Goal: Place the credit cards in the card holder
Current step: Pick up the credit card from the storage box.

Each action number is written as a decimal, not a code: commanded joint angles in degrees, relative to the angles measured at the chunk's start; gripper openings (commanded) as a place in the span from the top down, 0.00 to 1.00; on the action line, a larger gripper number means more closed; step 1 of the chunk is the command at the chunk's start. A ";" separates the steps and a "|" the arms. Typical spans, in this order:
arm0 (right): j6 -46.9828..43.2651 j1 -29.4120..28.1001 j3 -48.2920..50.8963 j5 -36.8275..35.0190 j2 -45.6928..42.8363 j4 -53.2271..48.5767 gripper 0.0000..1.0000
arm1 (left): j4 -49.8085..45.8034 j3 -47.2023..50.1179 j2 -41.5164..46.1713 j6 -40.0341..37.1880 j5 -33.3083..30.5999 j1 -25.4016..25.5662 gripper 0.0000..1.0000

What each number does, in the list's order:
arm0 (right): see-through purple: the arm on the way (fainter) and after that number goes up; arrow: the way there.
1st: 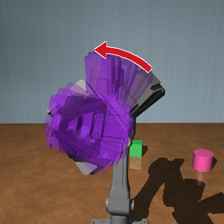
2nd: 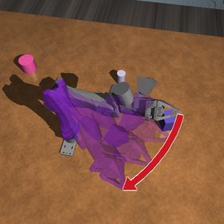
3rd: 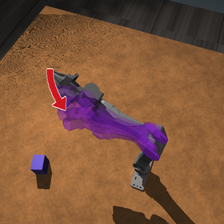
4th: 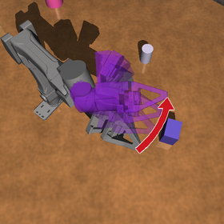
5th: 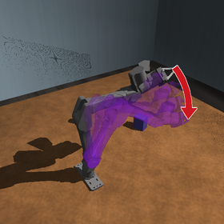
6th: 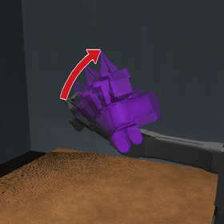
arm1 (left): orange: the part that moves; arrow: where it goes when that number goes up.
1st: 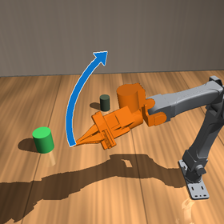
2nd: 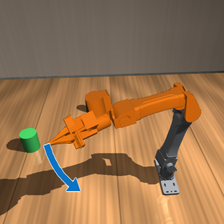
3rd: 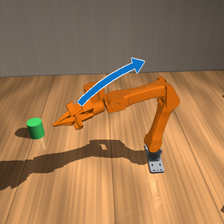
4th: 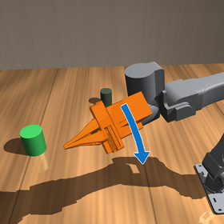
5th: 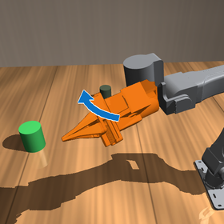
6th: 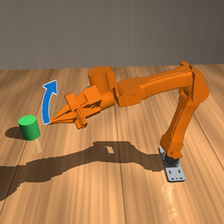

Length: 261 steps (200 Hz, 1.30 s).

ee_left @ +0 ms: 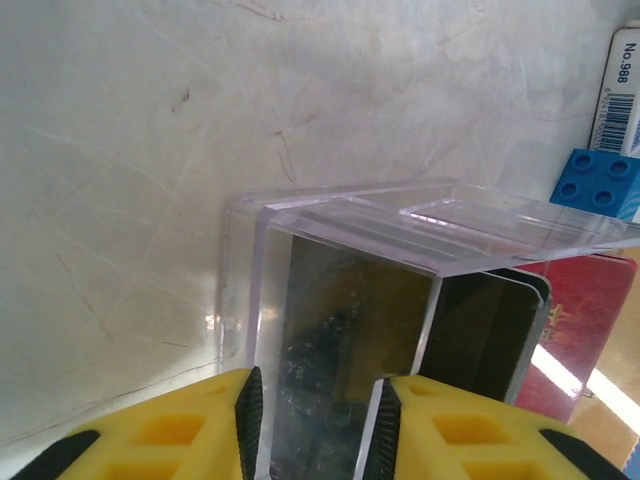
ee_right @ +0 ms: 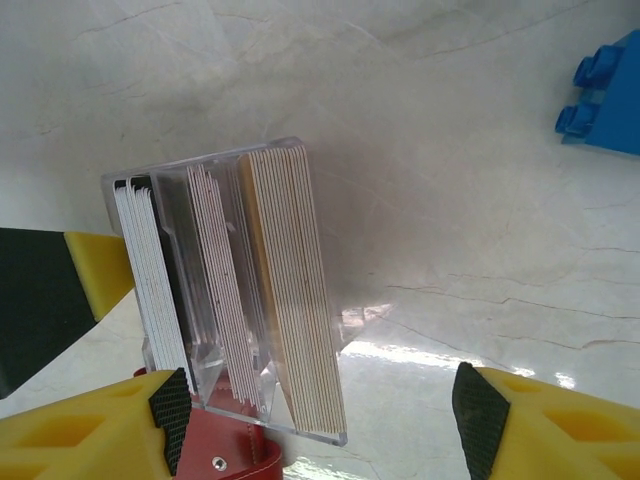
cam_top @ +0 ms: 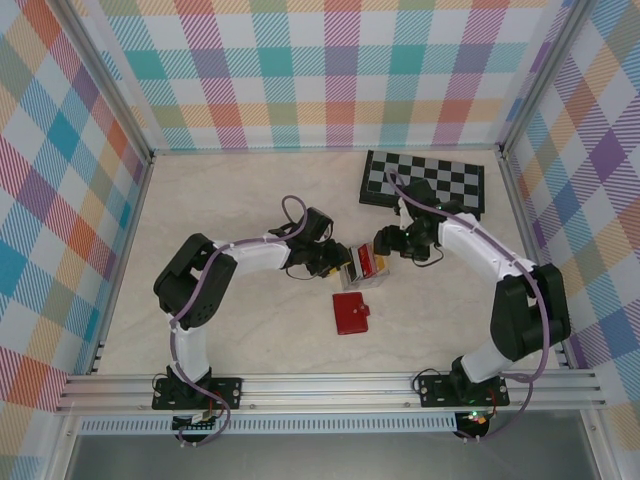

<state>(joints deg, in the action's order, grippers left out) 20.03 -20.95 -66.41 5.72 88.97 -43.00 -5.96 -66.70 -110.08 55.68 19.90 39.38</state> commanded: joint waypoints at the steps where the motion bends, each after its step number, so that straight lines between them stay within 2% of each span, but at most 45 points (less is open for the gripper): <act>1: -1.94 -2.31 -2.97 -6.11 0.28 -3.43 0.29 | -3.45 0.09 -0.61 -0.25 -1.69 0.48 0.68; 20: -2.76 -3.19 -4.06 -7.78 1.04 -3.85 0.36 | -3.62 -0.05 -0.40 0.17 -2.21 0.70 0.69; 58: -3.47 -6.31 -7.43 -13.24 5.62 -6.71 0.38 | -3.58 -0.34 -0.57 0.48 -2.26 1.27 0.70; 94: -2.70 -6.71 -8.64 -16.04 8.67 -7.18 0.44 | -3.23 -0.12 -0.47 0.65 -2.35 1.64 0.71; 148: -2.45 -6.91 -8.83 -12.67 11.30 -6.35 0.41 | -3.18 0.16 -0.04 0.48 -2.14 1.64 0.71; 205: -2.64 -6.91 -8.80 -19.60 11.01 -7.48 0.42 | -3.51 0.47 0.29 0.52 -2.59 1.66 0.71; 261: -2.89 -6.92 -8.96 -19.48 7.86 -8.54 0.46 | -3.29 0.60 -0.13 0.57 -2.53 1.64 0.72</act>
<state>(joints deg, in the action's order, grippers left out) 17.47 -28.12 -74.26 -11.62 98.83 -48.95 -5.69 -66.72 -109.97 55.92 18.76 40.27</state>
